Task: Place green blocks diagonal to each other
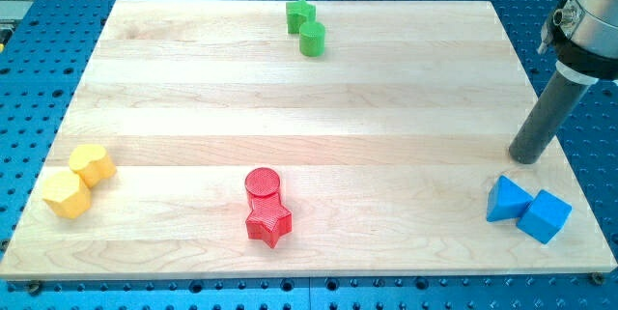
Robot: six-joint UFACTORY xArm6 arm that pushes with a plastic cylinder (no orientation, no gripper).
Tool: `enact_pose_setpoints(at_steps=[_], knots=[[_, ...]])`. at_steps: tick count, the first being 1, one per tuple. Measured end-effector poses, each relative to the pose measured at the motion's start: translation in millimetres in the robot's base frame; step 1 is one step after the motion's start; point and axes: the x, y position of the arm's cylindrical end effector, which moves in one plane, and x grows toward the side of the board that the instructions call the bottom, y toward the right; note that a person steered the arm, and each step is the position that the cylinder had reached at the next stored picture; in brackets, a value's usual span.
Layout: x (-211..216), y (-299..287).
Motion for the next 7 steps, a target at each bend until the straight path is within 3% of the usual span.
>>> enact_pose_setpoints(at_steps=[3, 4, 6, 7], knots=[[-2.8, -12.6], [-26.2, -77.1], [-79.2, -312.6], [-148.5, -355.9]])
